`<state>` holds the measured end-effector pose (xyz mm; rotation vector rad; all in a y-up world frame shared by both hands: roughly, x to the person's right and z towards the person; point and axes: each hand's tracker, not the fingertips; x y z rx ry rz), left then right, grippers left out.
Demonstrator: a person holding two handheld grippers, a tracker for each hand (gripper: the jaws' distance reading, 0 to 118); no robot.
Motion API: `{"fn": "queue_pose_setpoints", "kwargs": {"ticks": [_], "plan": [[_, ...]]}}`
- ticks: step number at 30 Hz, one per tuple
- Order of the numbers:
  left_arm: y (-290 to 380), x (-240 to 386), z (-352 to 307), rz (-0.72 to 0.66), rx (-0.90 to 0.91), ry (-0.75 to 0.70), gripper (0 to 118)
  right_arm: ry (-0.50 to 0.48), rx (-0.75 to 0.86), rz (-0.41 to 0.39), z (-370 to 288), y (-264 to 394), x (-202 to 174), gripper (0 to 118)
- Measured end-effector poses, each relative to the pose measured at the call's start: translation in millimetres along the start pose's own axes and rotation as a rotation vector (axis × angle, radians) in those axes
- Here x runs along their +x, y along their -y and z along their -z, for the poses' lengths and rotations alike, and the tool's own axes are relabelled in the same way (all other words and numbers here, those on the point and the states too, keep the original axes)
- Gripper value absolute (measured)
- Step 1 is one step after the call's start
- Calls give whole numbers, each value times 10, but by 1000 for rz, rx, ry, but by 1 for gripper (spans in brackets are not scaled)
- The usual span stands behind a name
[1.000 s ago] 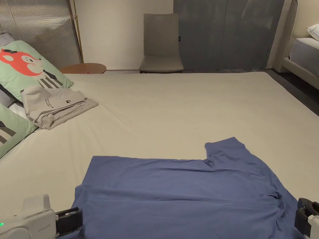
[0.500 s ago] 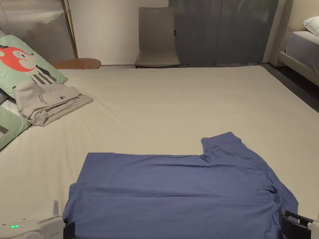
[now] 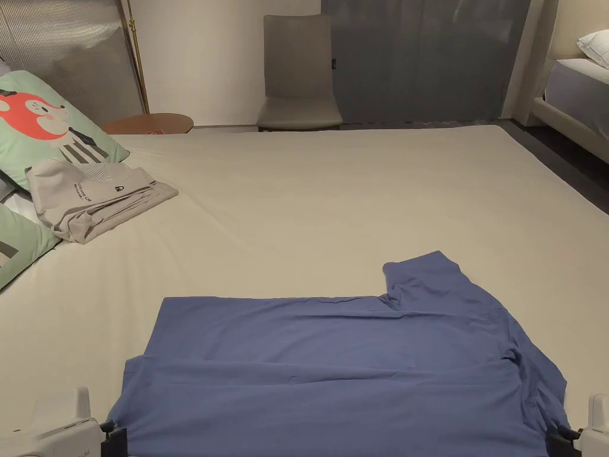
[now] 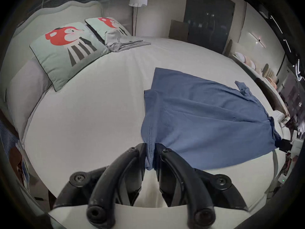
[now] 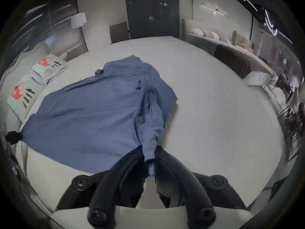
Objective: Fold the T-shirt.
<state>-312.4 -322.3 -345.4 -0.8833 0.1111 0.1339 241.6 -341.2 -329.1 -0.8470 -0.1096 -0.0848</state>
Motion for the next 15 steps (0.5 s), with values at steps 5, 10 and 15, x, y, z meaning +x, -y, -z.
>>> {"fn": "queue_pose_setpoints", "kwargs": {"ticks": [5, 10, 15], "plan": [[33, -87, -320, -14, 15, 0, 5, -38, 30, 3, -445, -49, -10, 10], [284, -197, -622, -58, -13, 22, 5, -34, -6, -20, -768, 97, 37, 10], [674, -278, -584, -81, -100, -2, 5, -26, -101, -9, -766, 381, 99, 10]]}}
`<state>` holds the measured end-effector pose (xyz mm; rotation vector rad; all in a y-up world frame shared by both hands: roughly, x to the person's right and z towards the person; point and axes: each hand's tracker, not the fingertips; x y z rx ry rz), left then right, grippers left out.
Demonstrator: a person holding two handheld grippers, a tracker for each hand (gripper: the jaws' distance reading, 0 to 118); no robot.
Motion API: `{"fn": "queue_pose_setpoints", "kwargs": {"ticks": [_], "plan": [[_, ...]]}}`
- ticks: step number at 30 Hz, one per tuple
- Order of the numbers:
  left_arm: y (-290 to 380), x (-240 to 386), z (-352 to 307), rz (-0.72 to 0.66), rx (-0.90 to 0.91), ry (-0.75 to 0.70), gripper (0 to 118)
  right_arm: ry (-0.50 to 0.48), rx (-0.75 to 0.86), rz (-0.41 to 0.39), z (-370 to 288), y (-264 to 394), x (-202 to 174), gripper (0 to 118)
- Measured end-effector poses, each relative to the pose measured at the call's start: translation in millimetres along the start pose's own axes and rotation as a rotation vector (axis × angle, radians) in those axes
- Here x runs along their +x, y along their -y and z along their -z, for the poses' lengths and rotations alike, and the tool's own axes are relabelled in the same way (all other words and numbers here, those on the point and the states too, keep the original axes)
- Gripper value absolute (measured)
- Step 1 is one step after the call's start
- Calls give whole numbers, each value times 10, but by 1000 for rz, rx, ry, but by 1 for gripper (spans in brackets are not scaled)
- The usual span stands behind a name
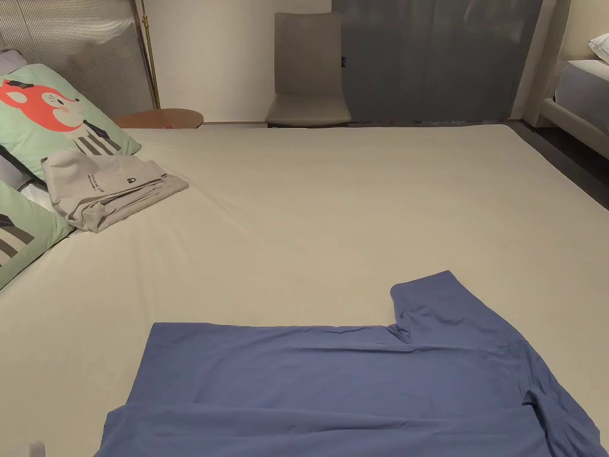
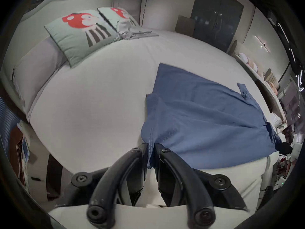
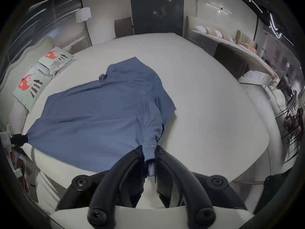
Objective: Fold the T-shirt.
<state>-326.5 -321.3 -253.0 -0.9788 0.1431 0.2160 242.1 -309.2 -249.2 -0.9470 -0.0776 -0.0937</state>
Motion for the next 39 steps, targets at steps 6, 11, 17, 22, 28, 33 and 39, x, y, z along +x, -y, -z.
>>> {"fn": "queue_pose_setpoints", "kwargs": {"ticks": [6, 11, 17, 22, 28, 33, 39], "plan": [[184, 28, 195, 9, -34, -33, 5, 26, -55, -11, 230, 217, 27, 10], [140, 36, 74, 6, 86, -48, 81, 149, -4, -49, 177, 302, 53, 87], [-212, 387, -378, 21, 380, 41, 109, 109, 379, 49, -241, -18, -5, 97], [-413, 748, -508, 108, 526, 59, 43, 86, 579, 52, -428, -324, -272, 55], [-728, 910, -350, 133, 479, 111, 0, 73, 596, 22, -331, -531, -504, 1], [-1285, 896, 14, 152, 380, 121, 0, 48, 571, -1, -165, -618, -585, 1], [-2029, 806, 923, 128, 144, 68, 1, 41, 511, 5, 101, -697, -620, 1]]}}
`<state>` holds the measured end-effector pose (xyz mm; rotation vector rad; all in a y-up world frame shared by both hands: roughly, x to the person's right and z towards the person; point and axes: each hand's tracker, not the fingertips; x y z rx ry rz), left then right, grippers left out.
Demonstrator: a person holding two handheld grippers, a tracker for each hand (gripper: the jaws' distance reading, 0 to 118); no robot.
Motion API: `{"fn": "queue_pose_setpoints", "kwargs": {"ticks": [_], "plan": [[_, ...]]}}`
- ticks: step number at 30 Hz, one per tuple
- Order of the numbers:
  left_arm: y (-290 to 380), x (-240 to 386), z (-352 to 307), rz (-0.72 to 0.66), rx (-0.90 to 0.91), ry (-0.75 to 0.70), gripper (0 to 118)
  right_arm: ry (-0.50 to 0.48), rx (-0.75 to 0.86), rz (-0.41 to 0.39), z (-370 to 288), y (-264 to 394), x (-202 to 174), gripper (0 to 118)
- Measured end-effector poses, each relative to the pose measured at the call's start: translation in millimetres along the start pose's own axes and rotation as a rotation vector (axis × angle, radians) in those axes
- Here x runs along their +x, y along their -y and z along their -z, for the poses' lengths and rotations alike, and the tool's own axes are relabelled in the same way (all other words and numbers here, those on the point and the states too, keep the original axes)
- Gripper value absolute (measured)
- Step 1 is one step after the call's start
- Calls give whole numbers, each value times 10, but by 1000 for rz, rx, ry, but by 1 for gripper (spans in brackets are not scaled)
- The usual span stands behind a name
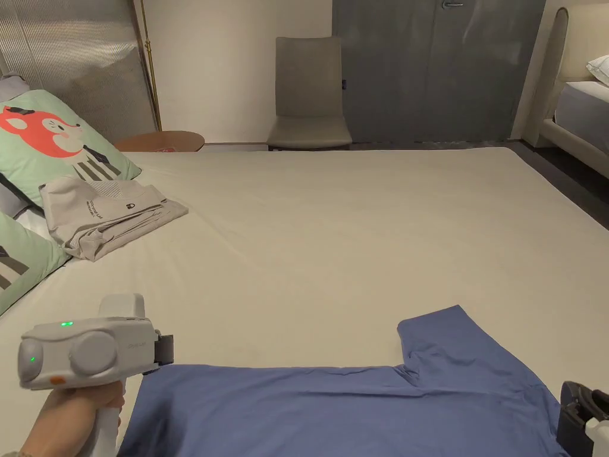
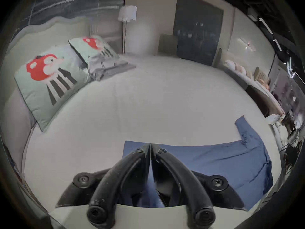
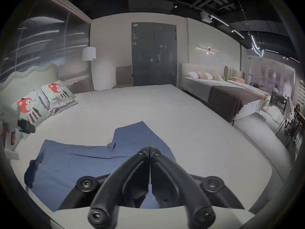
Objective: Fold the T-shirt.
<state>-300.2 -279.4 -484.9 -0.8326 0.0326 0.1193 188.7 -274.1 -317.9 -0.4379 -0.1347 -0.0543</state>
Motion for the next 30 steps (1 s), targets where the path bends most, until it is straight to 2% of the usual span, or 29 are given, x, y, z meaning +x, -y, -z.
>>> {"fn": "queue_pose_setpoints", "kwargs": {"ticks": [1, 2, 3, 4, 5, 9, 10, 11, 13, 15, 16, 17, 19, 20, 21, 22, 23, 28, 30], "plan": [[-51, -35, 175, -9, -48, -14, 10, 2, -10, -2, 45, 16, -7, 1], [-81, -66, 346, -16, -84, -35, 49, 3, -18, -3, 85, 33, -8, 1], [-90, -107, 505, -29, -112, -50, 82, 3, -29, -4, 123, 47, -8, 1], [-80, -144, 627, -38, -134, -50, 105, 8, -38, -4, 162, 59, -4, 1], [-74, -173, 728, -52, -154, -59, 109, 14, -48, -4, 205, 70, 7, 1], [14, -256, 1072, -75, -233, -88, 99, 32, -83, -3, 344, 103, 46, 1], [44, -265, 1108, -74, -236, -107, 87, 39, -89, -5, 374, 117, 52, 1], [63, -255, 1132, -65, -236, -112, 59, 43, -95, -5, 393, 130, 60, 1], [90, -211, 1071, -49, -211, -102, 51, 47, -105, -4, 439, 143, 82, 1], [91, -155, 989, 3, -197, -102, 17, 52, -113, -4, 501, 138, 103, 1], [97, -124, 932, 21, -191, -95, 7, 52, -121, 0, 554, 112, 122, 1], [102, -98, 866, 26, -173, -89, 2, 48, -129, 4, 616, 70, 143, 1], [92, -52, 699, 37, -140, -48, 2, 54, -153, 5, 791, -46, 185, 6], [97, -23, 619, 39, -117, -40, 2, 72, -214, 1, 930, -109, 219, 35], [102, 2, 553, 46, -104, -38, 2, 76, -243, 12, 1053, -154, 255, 71], [102, 6, 497, 51, -91, -33, 2, 70, -264, 27, 1201, -187, 301, 102], [109, 18, 444, 56, -80, -23, 2, 58, -320, 36, 1370, -209, 354, 115], [165, 43, 349, 72, -73, -26, 2, 37, -497, 77, 1936, -171, 439, 101], [183, 37, 334, 66, -79, -20, 2, 32, -544, 93, 2107, -116, 449, 101]]}}
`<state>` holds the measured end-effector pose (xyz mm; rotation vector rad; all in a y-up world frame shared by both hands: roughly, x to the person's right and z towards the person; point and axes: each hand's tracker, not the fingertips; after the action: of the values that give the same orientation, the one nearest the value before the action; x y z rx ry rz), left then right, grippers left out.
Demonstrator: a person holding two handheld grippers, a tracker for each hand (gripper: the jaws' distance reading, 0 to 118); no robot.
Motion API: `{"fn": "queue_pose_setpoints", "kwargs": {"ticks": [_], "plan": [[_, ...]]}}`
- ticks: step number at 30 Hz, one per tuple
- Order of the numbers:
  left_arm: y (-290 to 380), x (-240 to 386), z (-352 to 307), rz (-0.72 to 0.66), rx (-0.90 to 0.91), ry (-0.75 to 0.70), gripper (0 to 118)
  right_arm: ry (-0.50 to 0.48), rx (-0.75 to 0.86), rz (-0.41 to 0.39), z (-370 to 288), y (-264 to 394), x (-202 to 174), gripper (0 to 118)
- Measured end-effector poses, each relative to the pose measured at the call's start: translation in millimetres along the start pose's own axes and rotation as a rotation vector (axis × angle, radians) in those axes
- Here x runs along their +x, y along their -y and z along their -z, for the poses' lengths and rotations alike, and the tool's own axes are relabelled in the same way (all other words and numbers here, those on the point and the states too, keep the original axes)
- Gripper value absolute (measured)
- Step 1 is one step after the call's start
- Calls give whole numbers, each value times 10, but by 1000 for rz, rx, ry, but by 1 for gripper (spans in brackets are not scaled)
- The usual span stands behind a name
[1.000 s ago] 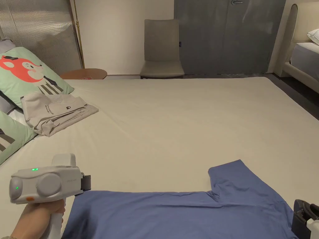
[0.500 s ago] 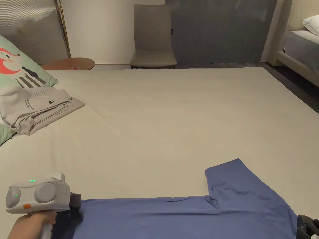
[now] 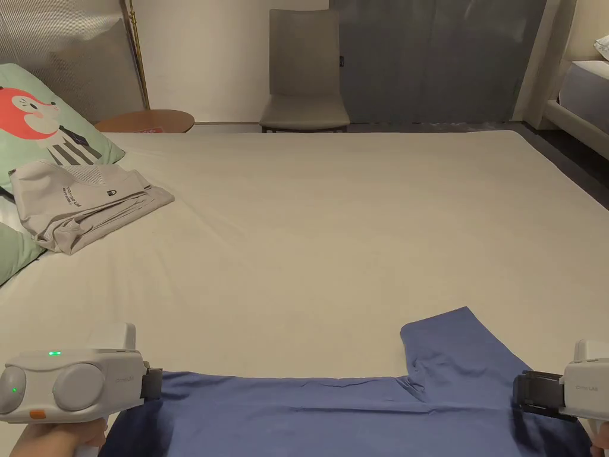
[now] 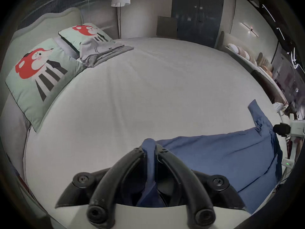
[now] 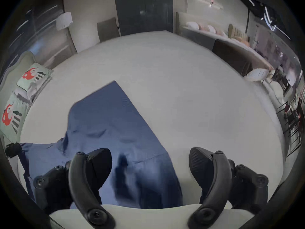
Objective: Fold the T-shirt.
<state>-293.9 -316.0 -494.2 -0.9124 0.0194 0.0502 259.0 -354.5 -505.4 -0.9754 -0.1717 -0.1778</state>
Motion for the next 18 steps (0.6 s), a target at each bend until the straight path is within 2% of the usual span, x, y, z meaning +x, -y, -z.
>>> {"fn": "queue_pose_setpoints", "kwargs": {"ticks": [1, 2, 4, 5, 6, 8, 9, 12, 18], "plan": [[13, -1, -6, -3, -1, 0, 2, 7, -2, -2, 72, -17, 2, 98], [27, 0, -10, -7, -3, -3, 2, 5, -7, -2, 108, -31, -8, 84], [45, -14, -16, -13, -5, -5, 2, 2, -12, -2, 110, -54, -45, 45], [54, -23, -30, -17, -7, -5, 2, 20, 5, -27, 34, -50, -91, 21], [63, -31, -45, -17, -9, -4, 2, 18, 31, -55, -13, -56, -102, 4], [67, -42, -81, -12, -10, -6, 2, -27, 47, -63, -140, -63, -100, 3], [68, -56, -114, -11, -6, -8, 2, -47, 54, -94, -207, -66, -110, 3], [64, -103, -258, -34, 15, -1, 2, -26, 109, -163, -484, -40, -117, 3], [227, -206, -764, -46, 64, 13, 2, -66, 192, -160, -1304, 165, 15, 3]]}}
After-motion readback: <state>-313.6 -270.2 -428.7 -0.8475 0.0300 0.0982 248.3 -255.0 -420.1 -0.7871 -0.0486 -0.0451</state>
